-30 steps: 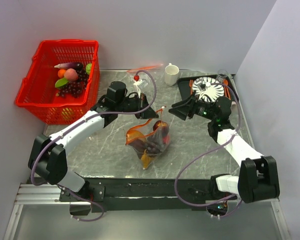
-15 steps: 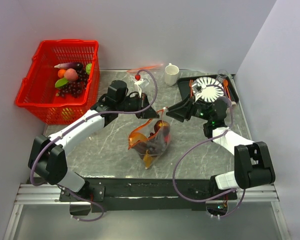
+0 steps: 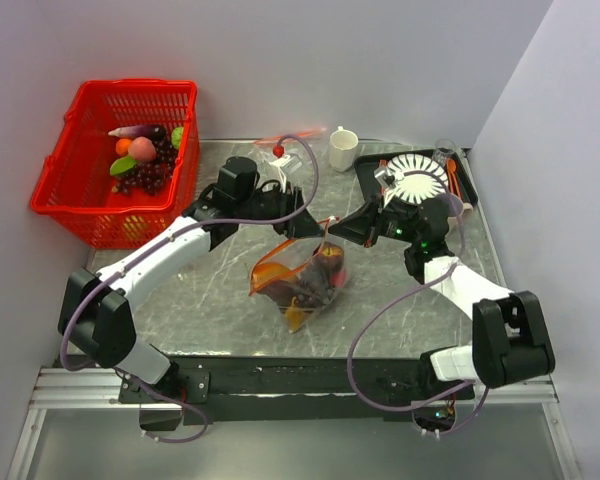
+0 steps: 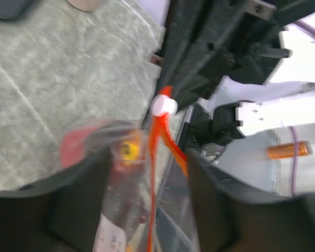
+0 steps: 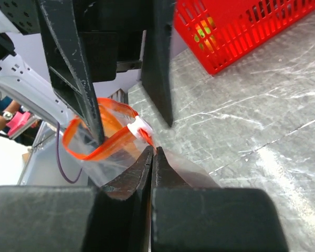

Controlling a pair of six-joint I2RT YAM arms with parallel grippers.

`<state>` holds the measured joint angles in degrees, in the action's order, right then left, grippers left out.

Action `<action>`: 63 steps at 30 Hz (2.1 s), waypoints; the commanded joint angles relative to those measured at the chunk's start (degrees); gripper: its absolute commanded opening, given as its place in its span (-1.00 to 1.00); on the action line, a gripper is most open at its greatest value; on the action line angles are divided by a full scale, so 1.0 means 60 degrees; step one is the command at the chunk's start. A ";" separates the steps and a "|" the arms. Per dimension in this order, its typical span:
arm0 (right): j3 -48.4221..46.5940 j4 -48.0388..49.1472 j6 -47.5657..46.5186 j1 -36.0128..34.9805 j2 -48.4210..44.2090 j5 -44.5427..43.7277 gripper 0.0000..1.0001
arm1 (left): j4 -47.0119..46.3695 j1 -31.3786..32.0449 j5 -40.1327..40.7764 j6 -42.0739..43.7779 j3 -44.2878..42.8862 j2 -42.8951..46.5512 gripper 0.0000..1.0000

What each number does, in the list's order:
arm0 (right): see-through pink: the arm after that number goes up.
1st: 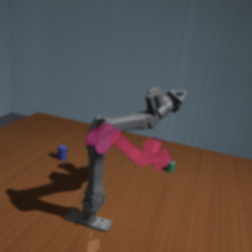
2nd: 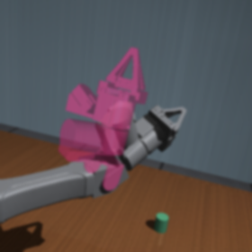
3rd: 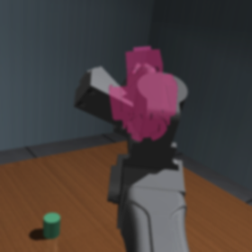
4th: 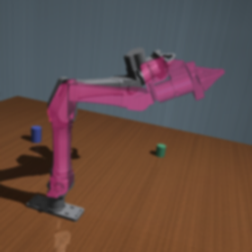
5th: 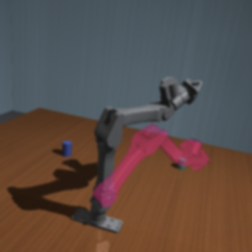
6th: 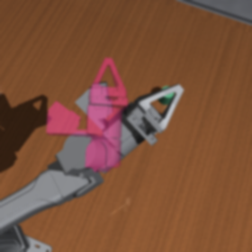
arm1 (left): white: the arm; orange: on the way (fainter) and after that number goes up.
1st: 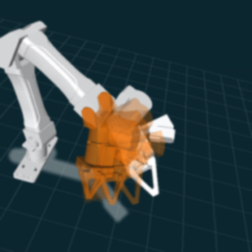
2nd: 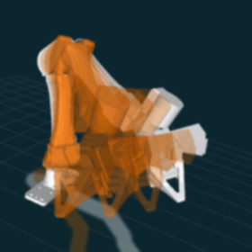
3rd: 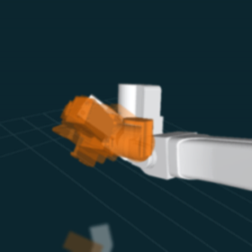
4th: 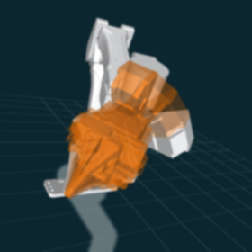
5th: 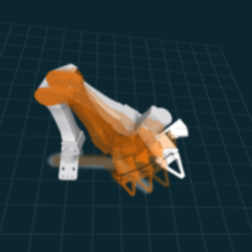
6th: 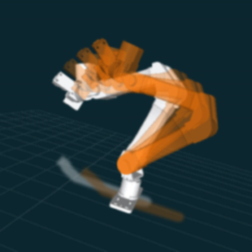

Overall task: Place the food in the zip-top bag and seal the zipper
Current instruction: Zip the zipper food storage bag at the center of the board.

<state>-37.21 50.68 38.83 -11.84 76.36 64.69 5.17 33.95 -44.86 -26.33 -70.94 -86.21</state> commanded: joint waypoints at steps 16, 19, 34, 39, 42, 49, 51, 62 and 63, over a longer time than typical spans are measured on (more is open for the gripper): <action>-0.0639 -0.4153 -0.1945 -0.0899 -0.2223 -0.1113 -1.00 | 0.3459 0.0199 0.0360 0.3259 -0.3996 -0.0308 0.39; -0.0844 -0.4359 -0.1945 -0.0899 -0.2063 -0.0982 -1.00 | 0.3708 0.0477 0.0284 0.3888 -0.4100 -0.0498 0.48; -0.0991 -0.4359 -0.1798 -0.0928 -0.1887 -0.0923 -1.00 | 0.5496 0.1460 0.1558 0.5340 -0.5170 -0.1759 -0.10; -0.1049 -0.4520 -0.1916 -0.0913 -0.1799 -0.0937 -1.00 | 0.5350 0.1460 0.1618 0.5340 -0.4921 -0.1510 0.23; -0.1020 -0.4404 -0.1843 -0.0913 -0.1711 -0.0923 -1.00 | 0.5305 0.1460 0.1647 0.5398 -0.4745 -0.1320 0.23; -0.1049 -0.4300 -0.1725 -0.0913 -0.1637 -0.0849 -1.00 | 0.5321 0.1460 0.1984 0.5428 -0.4511 -0.0925 0.02; -0.1063 -0.4315 -0.1740 -0.0913 -0.1666 -0.0835 -1.00 | 0.5160 0.1460 0.1984 0.5384 -0.4423 -0.0822 -0.06; -0.1181 -0.4432 -0.1725 -0.0928 -0.1667 -0.0835 -1.00 | 0.5496 0.1460 0.2027 0.5486 -0.4613 -0.1056 -0.15; -0.1181 -0.4432 -0.1725 -0.0913 -0.1667 -0.0820 -1.00 | 0.5496 0.1460 0.2028 0.5501 -0.4555 -0.1027 -0.15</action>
<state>-41.23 22.68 28.27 -16.99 66.67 58.59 38.06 42.63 -33.10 5.37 -97.58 -93.25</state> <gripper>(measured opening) 0.008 0.428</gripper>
